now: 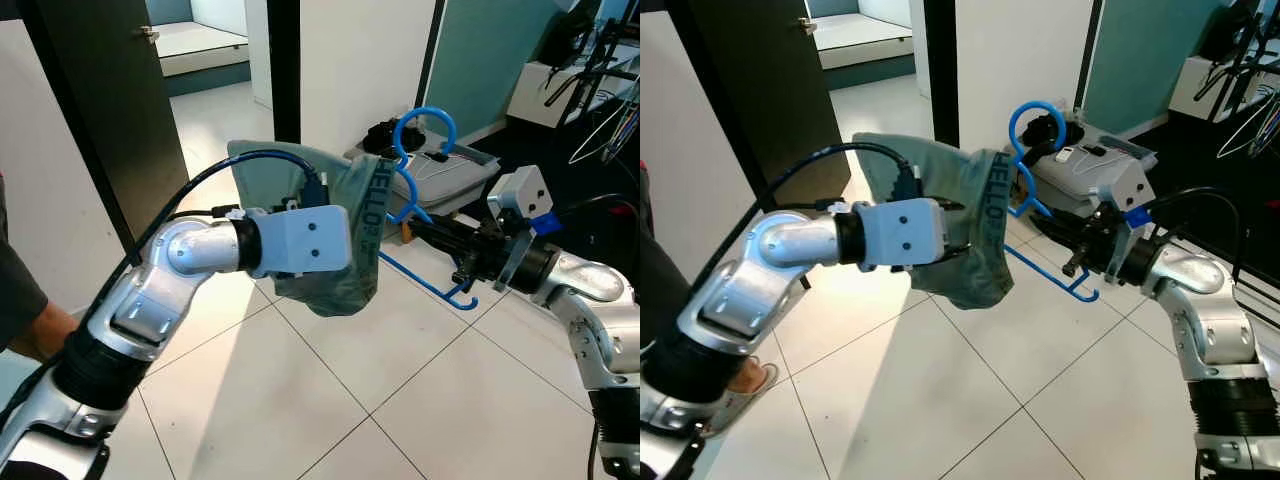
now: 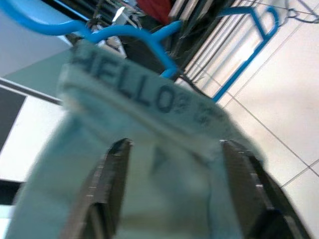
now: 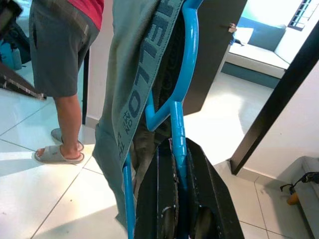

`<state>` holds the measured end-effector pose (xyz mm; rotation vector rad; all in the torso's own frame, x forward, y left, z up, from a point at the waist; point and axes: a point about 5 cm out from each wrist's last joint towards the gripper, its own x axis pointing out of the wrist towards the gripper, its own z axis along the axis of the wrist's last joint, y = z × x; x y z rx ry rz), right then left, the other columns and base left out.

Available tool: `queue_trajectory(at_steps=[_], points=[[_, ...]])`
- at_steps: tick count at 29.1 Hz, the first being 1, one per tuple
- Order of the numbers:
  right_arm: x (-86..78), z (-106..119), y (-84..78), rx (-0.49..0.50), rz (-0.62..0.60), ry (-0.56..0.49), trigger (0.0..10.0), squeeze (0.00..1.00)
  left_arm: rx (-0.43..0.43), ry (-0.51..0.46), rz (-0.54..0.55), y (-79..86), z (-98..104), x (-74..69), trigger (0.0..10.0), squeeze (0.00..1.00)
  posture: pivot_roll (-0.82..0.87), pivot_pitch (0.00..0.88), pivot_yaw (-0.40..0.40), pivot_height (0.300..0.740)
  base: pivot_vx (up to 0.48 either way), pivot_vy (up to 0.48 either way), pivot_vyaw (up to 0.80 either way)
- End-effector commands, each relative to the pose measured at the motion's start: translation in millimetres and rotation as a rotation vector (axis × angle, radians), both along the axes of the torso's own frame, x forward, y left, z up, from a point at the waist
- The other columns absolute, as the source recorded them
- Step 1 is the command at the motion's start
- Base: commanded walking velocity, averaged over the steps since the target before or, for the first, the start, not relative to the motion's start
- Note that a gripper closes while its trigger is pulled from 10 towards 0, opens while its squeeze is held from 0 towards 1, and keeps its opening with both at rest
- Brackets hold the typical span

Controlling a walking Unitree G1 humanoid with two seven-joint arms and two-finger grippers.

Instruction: Hang hanger

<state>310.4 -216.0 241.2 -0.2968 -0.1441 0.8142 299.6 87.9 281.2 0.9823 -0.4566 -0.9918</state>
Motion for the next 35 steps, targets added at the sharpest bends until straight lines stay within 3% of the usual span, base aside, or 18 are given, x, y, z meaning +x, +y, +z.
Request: queue_trajectory(at_steps=[1, 2, 4, 6, 9, 11, 12, 15, 16, 17, 18, 20, 21, 22, 23, 26, 29, 35], points=[[-1.3, 1.4, -1.8, 0.001, 0.008, 0.001, 10.0, 0.0, -0.005, -0.026, 0.031, 7.3, 8.6, 3.3, 10.0, 1.0, -0.05, 0.0, -0.015, 0.74, 0.0, 0.0, 0.0], [-2.5, 0.5, -3.1, -0.012, 0.018, 0.007, 10.0, 0.0, -0.056, -0.047, 0.041, 12.2, 20.5, 4.3, 10.0, 1.0, -0.05, 0.0, -0.015, 0.74, 0.0, 0.0, 0.0], [-2.5, 0.5, -3.1, -0.012, 0.018, 0.007, 10.0, 0.0, -0.056, -0.047, 0.041, 12.2, 20.5, 4.3, 10.0, 1.0, -0.05, 0.0, -0.015, 0.74, 0.0, 0.0, 0.0], [-9.1, -5.9, -5.9, -0.055, 0.071, 0.04, 10.0, 0.0, -0.179, -0.117, 0.054, 24.6, 51.6, 5.1, 10.0, 1.0, -0.05, 0.0, -0.02, 0.74, 0.0, 0.0, 0.0], [-14.7, -10.5, -6.9, -0.078, 0.12, 0.071, 10.0, 0.0, -0.239, -0.15, 0.058, 31.8, 68.4, 5.6, 10.0, 1.0, -0.05, 0.0, -0.021, 0.74, 0.0, 0.0, 0.0], [-14.7, -10.5, -6.9, -0.078, 0.12, 0.071, 10.0, 0.0, -0.239, -0.15, 0.058, 31.8, 68.4, 5.6, 10.0, 1.0, -0.05, 0.0, -0.021, 0.74, 0.0, 0.0, 0.0], [-19.0, -11.5, -6.7, -0.08, 0.155, 0.084, 10.0, 0.0, -0.227, -0.143, 0.065, 35.1, 69.6, 8.1, 10.0, 0.0, -0.05, 0.0, -0.013, 0.74, 0.0, 0.0, 0.0], [-26.2, -9.9, -4.8, -0.088, 0.209, 0.086, 10.0, 0.0, -0.149, -0.066, 0.043, 36.8, 60.1, 10.7, 10.0, 0.0, -0.06, 0.0, -0.006, 0.74, 0.0, 0.0, 0.0], [-28.9, -7.9, -4.1, -0.088, 0.229, 0.083, 10.0, 0.0, -0.107, 0.017, 0.02, 37.5, 51.1, 10.5, 10.0, 0.0, -0.06, 0.0, -0.004, 0.74, 0.0, 0.0, 0.0], [-28.9, -7.9, -4.1, -0.088, 0.229, 0.083, 10.0, 0.0, -0.107, 0.017, 0.02, 37.5, 51.1, 10.5, 10.0, 0.0, -0.06, 0.0, -0.004, 0.74, 0.0, 0.0, 0.0], [-30.1, -6.4, -3.8, -0.089, 0.237, 0.079, 10.0, 0.0, -0.046, 0.085, -0.011, 38.0, 41.8, 8.2, 10.0, 0.0, -0.06, 0.0, -0.004, 0.74, 0.0, 0.0, 0.0], [-30.1, -6.4, -3.8, -0.089, 0.237, 0.079, 10.0, 0.0, -0.046, 0.085, -0.011, 38.0, 41.8, 8.2, 10.0, 0.0, -0.06, 0.0, -0.004, 0.74, 0.0, 0.0, 0.0], [-30.6, -6.1, -3.7, -0.093, 0.243, 0.077, 10.0, 0.0, 0.01, 0.174, -0.035, 41.3, 31.0, 5.9, 10.0, 0.0, -0.06, 0.0, 0.001, 0.74, 0.0, 0.0, 0.0], [-30.6, -6.1, -3.7, -0.093, 0.243, 0.077, 10.0, 0.0, 0.01, 0.174, -0.035, 41.3, 31.0, 5.9, 10.0, 0.0, -0.06, 0.0, 0.001, 0.74, 0.0, 0.0, 0.0], [-31.0, -6.3, -3.3, -0.1, 0.248, 0.075, 10.0, 0.0, 0.053, 0.251, -0.028, 46.5, 22.5, 6.3, 10.0, 0.0, -0.06, 0.0, 0.001, 0.74, 0.0, 0.0, 0.0], [-31.0, -6.3, -3.3, -0.1, 0.248, 0.075, 10.0, 0.0, 0.053, 0.251, -0.028, 46.5, 22.5, 6.3, 10.0, 0.0, -0.06, 0.0, 0.001, 0.74, 0.0, 0.0, 0.0], [-33.8, -9.3, 1.8, -0.132, 0.289, 0.08, 10.0, 0.0, 0.117, 0.337, 0.028, 59.4, 13.0, 11.3, 10.0, 0.0, -0.05, 0.0, 0.003, 0.74, 0.0, 0.0, 0.0], [-40.6, -14.3, 10.7, -0.196, 0.367, 0.101, 10.0, 0.0, 0.135, 0.383, 0.059, 66.4, 10.8, 15.4, 10.0, 0.0, -0.05, 0.0, 0.004, 0.74, 0.0, 0.0, 0.0]])
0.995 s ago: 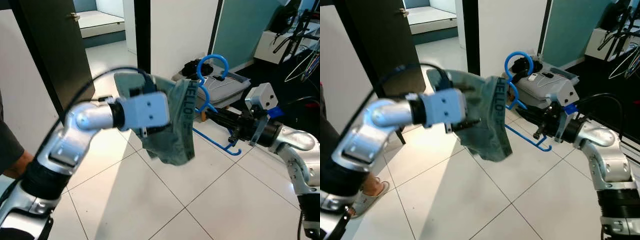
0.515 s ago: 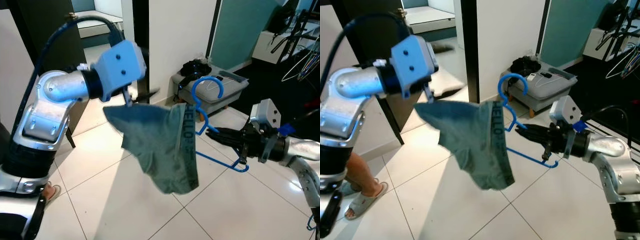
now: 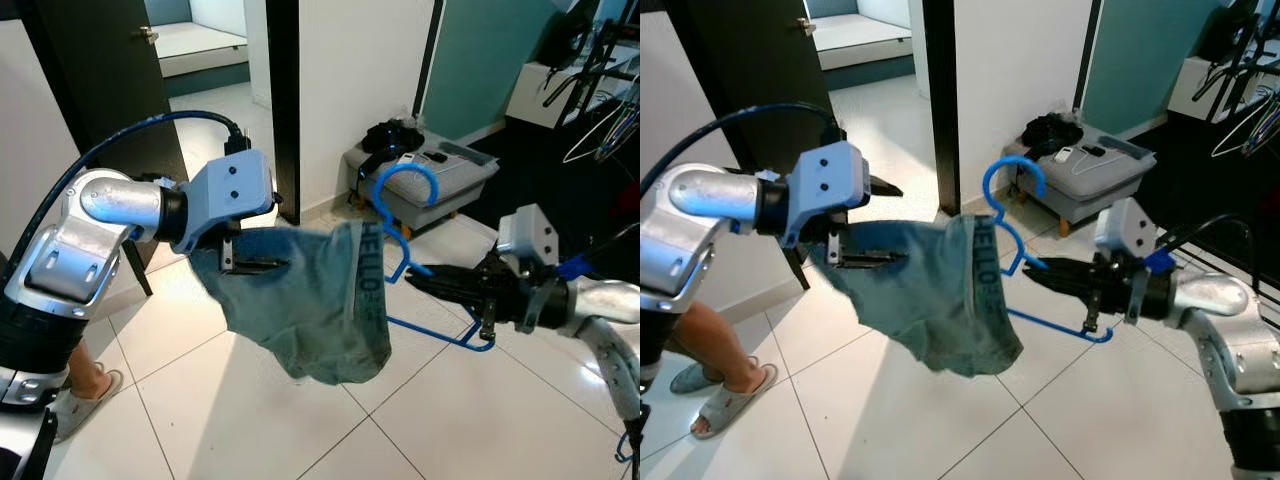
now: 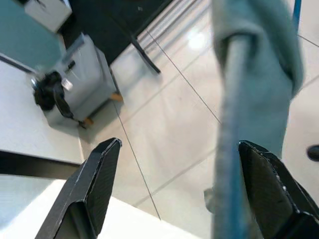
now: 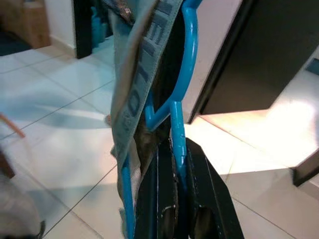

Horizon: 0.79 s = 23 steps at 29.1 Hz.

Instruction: Hang hanger

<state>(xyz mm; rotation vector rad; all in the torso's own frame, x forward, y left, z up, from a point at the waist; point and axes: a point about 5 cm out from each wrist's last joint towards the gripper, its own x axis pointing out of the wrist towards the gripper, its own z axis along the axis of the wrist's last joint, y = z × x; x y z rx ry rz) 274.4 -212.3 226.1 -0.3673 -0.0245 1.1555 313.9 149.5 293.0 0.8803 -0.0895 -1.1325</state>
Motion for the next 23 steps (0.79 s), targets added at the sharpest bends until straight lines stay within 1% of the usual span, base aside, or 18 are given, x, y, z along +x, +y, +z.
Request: queue_trajectory(at_steps=[1, 5, 7, 8, 9, 10, 11, 12, 14, 16, 17, 20, 21, 23], points=[[-4.6, 0.8, 7.1, -0.047, 0.055, -0.017, 10.0, 0.0, 0.033, 0.028, 0.012, 4.9, -1.0, 1.1, 10.0, 0.0, -0.05, 0.0, 0.004, 0.74, 0.0, 0.0, 0.0], [-5.6, -1.0, 11.2, -0.084, 0.082, -0.018, 10.0, 0.0, 0.052, 0.12, -0.023, 4.9, -6.6, -5.1, 10.0, 0.0, -0.05, 0.0, 0.005, 0.74, 0.0, 0.0, 0.0], [-5.3, -1.3, 11.5, -0.088, 0.082, -0.019, 10.0, 0.0, 0.055, 0.133, -0.029, 4.9, -7.5, -6.1, 10.0, 0.0, -0.05, 0.0, 0.005, 0.74, 0.0, 0.0, 0.0], [-4.4, -1.5, 11.5, -0.091, 0.078, -0.023, 10.0, 0.0, 0.056, 0.165, -0.041, 4.7, -9.3, -8.5, 9.6, 0.0, -0.05, 0.0, 0.005, 0.74, 0.0, 0.0, 0.0], [-3.8, -1.5, 11.4, -0.094, 0.075, -0.025, 10.0, 0.0, 0.055, 0.186, -0.048, 4.6, -10.3, -10.0, 9.6, 0.0, -0.05, 0.0, 0.005, 0.74, 0.0, 0.0, 0.0], [-2.9, -2.1, 11.1, -0.103, 0.071, -0.028, 10.0, 0.0, 0.063, 0.221, -0.069, 4.7, -12.6, -13.3, 3.3, 0.0, -0.05, 0.0, 0.007, 0.74, 0.0, 0.0, 0.0], [-1.5, -2.4, 10.6, -0.109, 0.062, -0.033, 10.0, 0.0, 0.06, 0.27, -0.095, 4.4, -15.1, -17.6, 0.0, 0.0, -0.05, 0.0, 0.007, 0.74, 0.0, 0.0, 0.0], [-1.5, -2.4, 10.6, -0.109, 0.062, -0.033, 10.0, 0.0, 0.06, 0.27, -0.095, 4.4, -15.1, -17.6, 0.0, 0.0, -0.05, 0.0, 0.007, 0.74, 0.0, 0.0, 0.0], [0.3, -3.0, 9.9, -0.117, 0.051, -0.038, 10.0, 0.0, 0.064, 0.334, -0.139, 3.7, -18.6, -24.4, 0.0, 0.0, -0.05, 0.0, 0.007, 0.74, 0.0, 0.0, 0.0], [0.3, -3.0, 9.9, -0.117, 0.051, -0.038, 10.0, 0.0, 0.064, 0.334, -0.139, 3.7, -18.6, -24.4, 0.0, 0.0, -0.05, 0.0, 0.007, 0.74, 0.0, 0.0, 0.0], [1.1, -2.9, 9.7, -0.119, 0.046, -0.041, 10.0, 0.0, 0.072, 0.366, -0.161, 3.4, -21.3, -28.2, 0.0, 0.0, -0.05, 0.0, 0.007, 0.74, 0.0, 0.0, 0.0], [1.1, -2.9, 9.7, -0.119, 0.046, -0.041, 10.0, 0.0, 0.072, 0.366, -0.161, 3.4, -21.3, -28.2, 0.0, 0.0, -0.05, 0.0, 0.007, 0.74, 0.0, 0.0, 0.0], [1.6, -2.3, 9.9, -0.12, 0.044, -0.045, 10.0, 0.0, 0.071, 0.387, -0.169, 2.8, -23.4, -30.0, 0.0, 0.0, -0.05, 0.0, 0.008, 0.74, 0.0, 0.0, 0.0], [1.6, -2.3, 9.9, -0.12, 0.044, -0.045, 10.0, 0.0, 0.071, 0.387, -0.169, 2.8, -23.4, -30.0, 0.0, 0.0, -0.05, 0.0, 0.008, 0.74, 0.0, 0.0, 0.0]])
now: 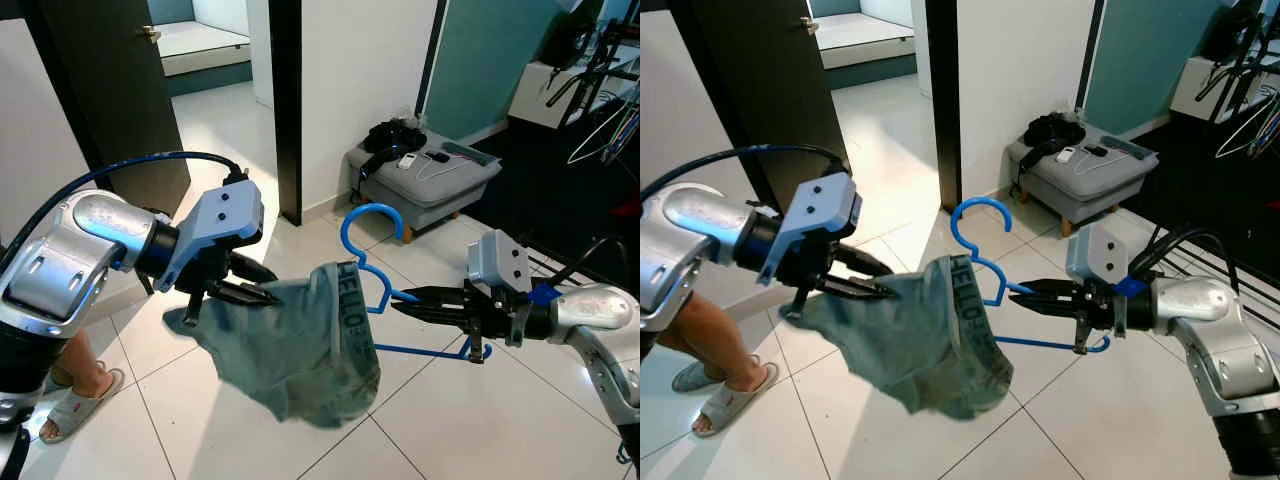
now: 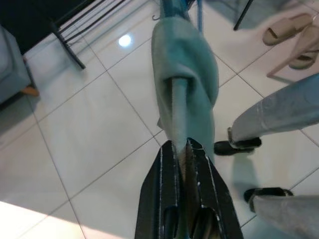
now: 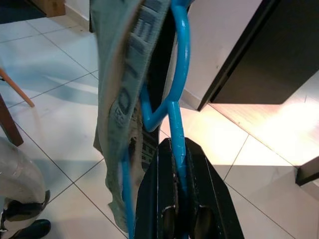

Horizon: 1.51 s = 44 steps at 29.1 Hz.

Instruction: Hang hanger

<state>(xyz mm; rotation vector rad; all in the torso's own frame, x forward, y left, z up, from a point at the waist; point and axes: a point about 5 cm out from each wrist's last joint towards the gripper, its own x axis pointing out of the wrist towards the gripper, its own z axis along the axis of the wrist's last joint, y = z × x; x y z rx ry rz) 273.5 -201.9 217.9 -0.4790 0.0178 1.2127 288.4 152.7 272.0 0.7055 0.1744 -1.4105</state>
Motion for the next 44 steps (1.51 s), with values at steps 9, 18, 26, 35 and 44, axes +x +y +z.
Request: queue_trajectory(at_steps=[9, 18, 26, 35, 44], points=[[4.4, 9.5, 2.3, 0.007, -0.014, -0.053, 10.0, 0.0, 0.039, 0.079, -0.032, -5.2, -13.4, -6.3, 0.0, 0.0, -0.05, 0.0, 0.01, 0.74, 0.0, 0.0, 0.0], [9.8, 16.5, 6.7, 0.074, -0.026, -0.077, 10.0, 0.0, 0.032, 0.106, -0.072, -9.7, -15.7, -10.6, 0.0, 0.0, -0.05, 0.0, 0.008, 0.74, 0.0, 0.0, 0.0], [13.0, 16.2, 6.2, 0.113, -0.053, -0.057, 10.0, 1.0, 0.015, 0.087, -0.041, -8.0, -14.1, -6.9, 0.0, 0.0, -0.04, 0.0, 0.008, 0.74, 0.0, 0.0, 0.0], [14.9, 12.8, -7.5, 0.127, -0.126, -0.059, 10.0, 1.0, 0.019, 0.053, 0.04, 5.4, -11.8, 0.8, 0.0, 0.0, -0.04, 0.0, 0.007, 0.74, 0.0, 0.0, 0.0], [12.8, 9.9, -27.6, 0.142, -0.205, -0.05, 10.0, 1.0, 0.036, 0.005, 0.115, 20.2, -4.1, 9.9, 0.0, 0.0, -0.04, 0.0, 0.01, 0.74, 0.0, 0.0, 0.0]])
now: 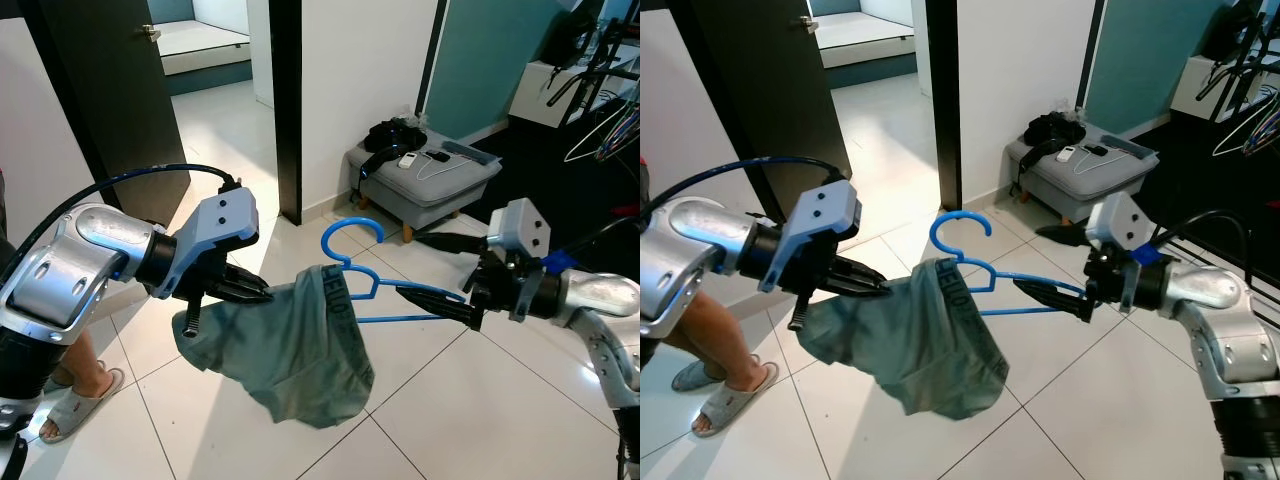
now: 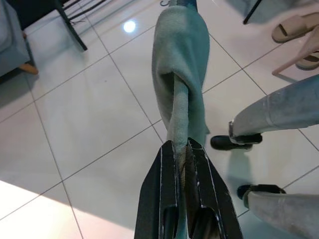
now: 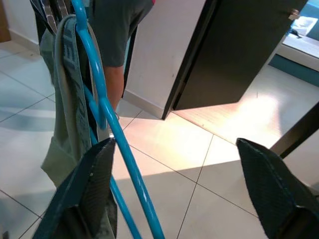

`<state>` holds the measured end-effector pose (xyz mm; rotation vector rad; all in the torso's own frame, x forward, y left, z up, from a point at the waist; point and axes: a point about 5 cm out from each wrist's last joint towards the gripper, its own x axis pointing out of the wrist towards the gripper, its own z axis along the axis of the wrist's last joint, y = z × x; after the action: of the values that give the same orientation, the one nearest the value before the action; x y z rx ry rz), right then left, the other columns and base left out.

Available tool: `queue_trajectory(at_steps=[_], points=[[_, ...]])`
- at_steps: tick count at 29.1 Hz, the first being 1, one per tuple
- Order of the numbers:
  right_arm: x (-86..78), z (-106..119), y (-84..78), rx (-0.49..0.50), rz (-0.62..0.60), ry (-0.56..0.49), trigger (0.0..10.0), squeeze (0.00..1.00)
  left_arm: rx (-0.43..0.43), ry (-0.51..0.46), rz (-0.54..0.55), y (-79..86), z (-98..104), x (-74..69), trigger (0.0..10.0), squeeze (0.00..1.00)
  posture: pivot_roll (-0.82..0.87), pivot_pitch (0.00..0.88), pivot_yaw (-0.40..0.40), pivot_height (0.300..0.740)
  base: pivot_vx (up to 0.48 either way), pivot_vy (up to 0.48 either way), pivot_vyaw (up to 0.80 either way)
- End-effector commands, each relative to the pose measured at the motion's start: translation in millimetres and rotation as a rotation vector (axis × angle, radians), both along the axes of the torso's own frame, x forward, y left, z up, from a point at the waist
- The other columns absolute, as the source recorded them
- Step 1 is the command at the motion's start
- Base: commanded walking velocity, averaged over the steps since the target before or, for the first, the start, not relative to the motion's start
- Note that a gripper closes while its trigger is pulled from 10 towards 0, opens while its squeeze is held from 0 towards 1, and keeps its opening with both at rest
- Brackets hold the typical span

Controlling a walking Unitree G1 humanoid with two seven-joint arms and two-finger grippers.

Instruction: Hang hanger

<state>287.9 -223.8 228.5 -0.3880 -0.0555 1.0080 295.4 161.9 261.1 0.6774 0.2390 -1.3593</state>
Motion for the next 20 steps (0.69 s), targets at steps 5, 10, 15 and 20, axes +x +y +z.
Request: queue_trajectory(at_steps=[5, 10, 15, 20], points=[[-14.5, -9.9, -6.1, -0.005, 0.072, 0.088, 10.0, 1.0, 0.043, -0.052, 0.064, 15.1, 6.5, 7.0, 0.0, 0.0, -0.05, 0.0, 0.012, 0.74, 0.0, 0.0, 0.0], [-19.0, -6.7, -13.2, 0.088, 0.06, 0.09, 10.0, 0.72, 0.015, -0.092, 0.083, 17.2, 13.2, 12.0, 0.0, 0.0, -0.05, 0.0, 0.007, 0.74, 0.0, 0.0, 0.0], [-9.5, 4.8, -35.1, 0.305, -0.106, 0.016, 10.0, 0.0, -0.044, -0.172, 0.124, 19.7, 29.3, 19.4, 0.0, 0.0, -0.05, 0.0, 0.007, 0.74, 0.0, 0.0, 0.0], [-23.0, -11.4, -51.9, 0.489, -0.149, 0.085, 10.0, 0.0, -0.106, -0.265, 0.164, 22.6, 50.2, 28.0, 0.0, 0.0, -0.04, 0.0, 0.006, 0.74, 0.0, 0.0, 0.0]])
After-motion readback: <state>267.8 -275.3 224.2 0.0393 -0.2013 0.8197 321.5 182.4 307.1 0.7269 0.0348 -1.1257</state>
